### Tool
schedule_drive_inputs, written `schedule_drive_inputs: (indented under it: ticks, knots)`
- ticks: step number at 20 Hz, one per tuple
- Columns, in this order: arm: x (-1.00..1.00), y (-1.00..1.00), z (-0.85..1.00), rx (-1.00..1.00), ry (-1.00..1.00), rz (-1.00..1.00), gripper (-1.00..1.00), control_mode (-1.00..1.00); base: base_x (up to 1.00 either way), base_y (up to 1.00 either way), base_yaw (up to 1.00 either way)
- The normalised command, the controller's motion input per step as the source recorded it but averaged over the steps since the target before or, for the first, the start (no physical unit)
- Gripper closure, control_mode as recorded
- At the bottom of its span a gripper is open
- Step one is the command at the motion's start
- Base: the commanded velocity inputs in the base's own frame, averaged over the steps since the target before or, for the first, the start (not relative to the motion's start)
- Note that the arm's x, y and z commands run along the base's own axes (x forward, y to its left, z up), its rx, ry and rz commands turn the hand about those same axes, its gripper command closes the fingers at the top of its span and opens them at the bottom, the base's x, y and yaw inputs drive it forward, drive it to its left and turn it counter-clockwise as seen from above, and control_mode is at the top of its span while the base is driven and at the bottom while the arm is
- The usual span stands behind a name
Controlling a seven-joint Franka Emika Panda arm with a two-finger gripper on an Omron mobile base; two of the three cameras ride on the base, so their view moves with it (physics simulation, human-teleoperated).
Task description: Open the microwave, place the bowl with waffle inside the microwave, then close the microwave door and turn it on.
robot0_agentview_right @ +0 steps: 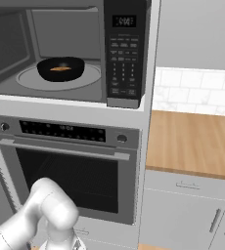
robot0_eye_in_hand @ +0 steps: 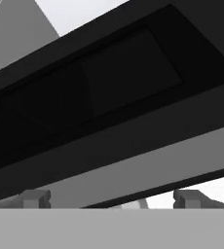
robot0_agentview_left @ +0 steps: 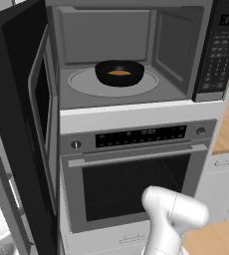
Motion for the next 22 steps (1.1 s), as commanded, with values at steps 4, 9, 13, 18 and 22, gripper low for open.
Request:
schedule_drive_inputs:
  ticks: [4,9,13,18,22]
  knots:
    - [-0.10,-0.55,0.26,0.00,-0.09,-0.09,-1.00,-1.00,0.00,0.00,0.00]
    - [-0.07,-0.55,0.26,0.00,-0.08,-0.07,-1.00,-1.00,0.00,0.00,0.00]
    - [-0.01,-0.60,0.24,0.01,-0.04,-0.05,-1.00,-1.00,0.00,0.00,0.00]
    - [-0.01,-0.70,0.20,0.04,-0.02,-0.02,-1.00,-1.00,0.00,0.00,0.00]
    - [-0.05,-0.82,0.08,0.05,-0.04,0.00,-1.00,-1.00,0.00,0.00,0.00]
